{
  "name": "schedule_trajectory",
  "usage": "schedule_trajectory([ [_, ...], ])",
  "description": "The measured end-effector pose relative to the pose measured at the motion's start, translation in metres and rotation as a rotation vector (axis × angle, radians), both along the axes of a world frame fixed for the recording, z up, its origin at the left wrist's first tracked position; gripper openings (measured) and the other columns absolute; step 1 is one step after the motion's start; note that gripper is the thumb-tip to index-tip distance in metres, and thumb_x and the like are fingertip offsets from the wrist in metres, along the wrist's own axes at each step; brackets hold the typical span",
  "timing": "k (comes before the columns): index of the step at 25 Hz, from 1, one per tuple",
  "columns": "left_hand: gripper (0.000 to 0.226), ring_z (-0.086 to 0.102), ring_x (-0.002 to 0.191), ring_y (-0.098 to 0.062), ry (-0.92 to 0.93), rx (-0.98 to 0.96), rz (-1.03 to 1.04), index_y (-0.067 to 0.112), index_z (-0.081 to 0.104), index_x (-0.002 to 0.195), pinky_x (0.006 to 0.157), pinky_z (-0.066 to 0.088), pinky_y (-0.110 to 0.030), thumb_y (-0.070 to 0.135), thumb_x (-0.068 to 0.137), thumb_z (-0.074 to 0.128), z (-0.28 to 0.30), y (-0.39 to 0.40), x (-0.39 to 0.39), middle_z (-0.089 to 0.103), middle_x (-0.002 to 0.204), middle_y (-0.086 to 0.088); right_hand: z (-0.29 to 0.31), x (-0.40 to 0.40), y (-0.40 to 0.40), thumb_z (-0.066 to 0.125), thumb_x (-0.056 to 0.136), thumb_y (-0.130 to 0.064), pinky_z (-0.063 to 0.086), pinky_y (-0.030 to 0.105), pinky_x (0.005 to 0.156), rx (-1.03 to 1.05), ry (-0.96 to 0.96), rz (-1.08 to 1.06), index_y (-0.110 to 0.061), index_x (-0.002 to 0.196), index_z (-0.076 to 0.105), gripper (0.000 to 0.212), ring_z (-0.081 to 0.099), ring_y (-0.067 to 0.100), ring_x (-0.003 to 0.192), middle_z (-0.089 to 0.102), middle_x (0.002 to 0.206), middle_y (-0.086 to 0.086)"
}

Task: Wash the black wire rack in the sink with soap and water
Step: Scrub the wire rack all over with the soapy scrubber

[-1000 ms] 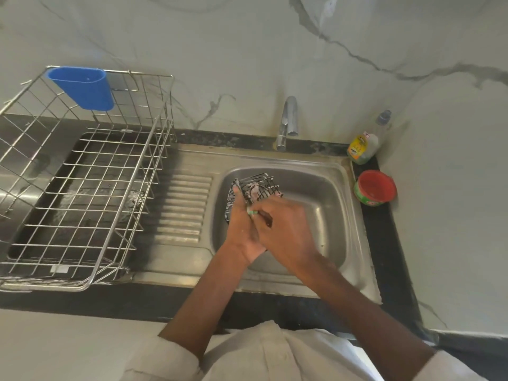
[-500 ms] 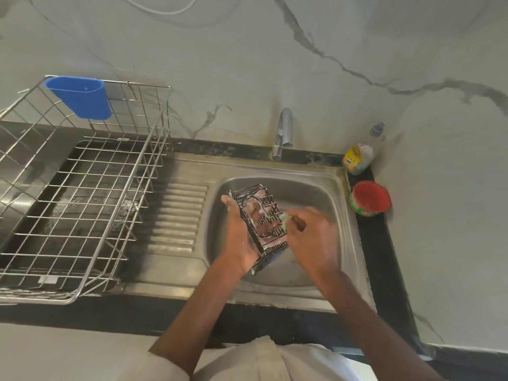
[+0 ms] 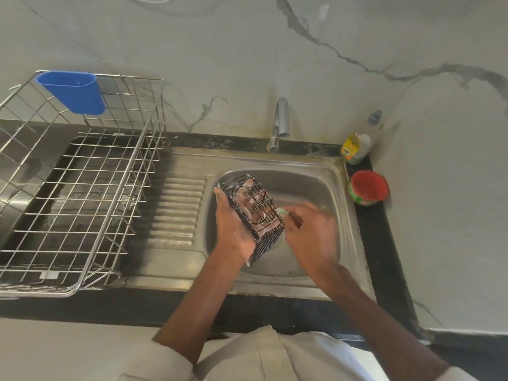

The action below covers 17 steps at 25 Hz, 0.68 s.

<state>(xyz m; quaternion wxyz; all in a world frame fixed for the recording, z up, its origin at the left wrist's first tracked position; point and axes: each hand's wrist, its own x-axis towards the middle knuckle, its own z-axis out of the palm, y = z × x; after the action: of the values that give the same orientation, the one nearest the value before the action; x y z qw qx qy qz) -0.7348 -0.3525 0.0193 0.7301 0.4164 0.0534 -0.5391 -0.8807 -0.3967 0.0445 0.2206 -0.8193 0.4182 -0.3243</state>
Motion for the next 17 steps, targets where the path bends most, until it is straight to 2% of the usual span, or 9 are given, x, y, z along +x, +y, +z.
schedule_trajectory([
  [3,0.077,0.075,0.096,-0.027,-0.002,0.031,0.066,0.014,0.071,0.128,0.085,0.062,-0.039,0.073,0.107,0.027,0.001,0.002,-0.001,0.075,0.113,-0.015,0.0,0.017,0.018,0.075,0.084,0.003,0.053,0.015,0.067,-0.002,-0.043,0.198,-0.013,0.095,0.082,0.021,0.06,0.003,0.067,0.074,0.088,-0.004],
  [6,0.073,0.074,0.107,-0.028,0.019,-0.002,0.027,0.015,0.069,0.13,0.1,0.055,-0.044,0.075,0.104,0.036,0.004,0.005,0.004,0.074,0.122,-0.014,0.013,0.034,0.013,0.074,0.087,-0.001,0.05,0.01,0.068,0.07,-0.019,0.247,-0.017,0.098,0.083,0.021,0.06,-0.002,0.069,0.072,0.086,-0.008],
  [8,0.073,0.072,0.118,-0.03,0.05,-0.017,0.014,0.016,0.064,0.143,0.111,0.052,-0.05,0.073,0.102,0.046,-0.001,0.006,0.003,0.071,0.134,-0.014,0.013,0.032,0.01,0.072,0.089,-0.004,0.051,0.017,0.072,0.048,0.081,0.368,-0.017,0.098,0.082,0.02,0.06,0.005,0.074,0.07,0.086,-0.006],
  [10,0.07,0.072,0.12,-0.029,0.043,0.026,-0.019,0.02,0.064,0.146,0.115,0.05,-0.052,0.071,0.104,0.043,0.001,0.007,-0.003,0.071,0.14,-0.009,0.012,0.023,0.008,0.069,0.089,-0.006,0.055,0.029,0.071,-0.01,0.179,0.46,-0.017,0.095,0.082,0.018,0.059,0.011,0.074,0.068,0.084,-0.003],
  [11,0.07,0.073,0.118,-0.027,0.034,0.024,-0.042,0.021,0.065,0.146,0.113,0.051,-0.05,0.072,0.104,0.04,0.003,0.006,-0.004,0.071,0.139,-0.008,0.01,0.02,0.006,0.069,0.088,-0.005,0.055,0.03,0.07,0.003,0.173,0.42,-0.017,0.093,0.082,0.018,0.058,0.01,0.07,0.068,0.082,-0.003],
  [14,0.072,0.076,0.108,-0.024,0.017,0.033,-0.041,0.015,0.068,0.139,0.093,0.061,-0.038,0.07,0.107,0.034,0.002,0.005,-0.007,0.077,0.123,-0.008,0.009,0.023,0.001,0.073,0.085,0.0,0.05,0.014,0.068,0.018,0.055,0.248,-0.015,0.094,0.082,0.02,0.057,0.006,0.066,0.07,0.08,-0.004],
  [17,0.073,0.074,0.105,-0.025,0.017,0.019,-0.038,0.013,0.065,0.143,0.096,0.057,-0.04,0.068,0.109,0.03,0.002,0.008,-0.005,0.075,0.122,-0.011,0.0,0.009,0.008,0.078,0.083,0.001,0.057,0.023,0.073,-0.077,0.052,0.371,-0.014,0.095,0.082,0.019,0.064,0.006,0.074,0.074,0.089,-0.004],
])
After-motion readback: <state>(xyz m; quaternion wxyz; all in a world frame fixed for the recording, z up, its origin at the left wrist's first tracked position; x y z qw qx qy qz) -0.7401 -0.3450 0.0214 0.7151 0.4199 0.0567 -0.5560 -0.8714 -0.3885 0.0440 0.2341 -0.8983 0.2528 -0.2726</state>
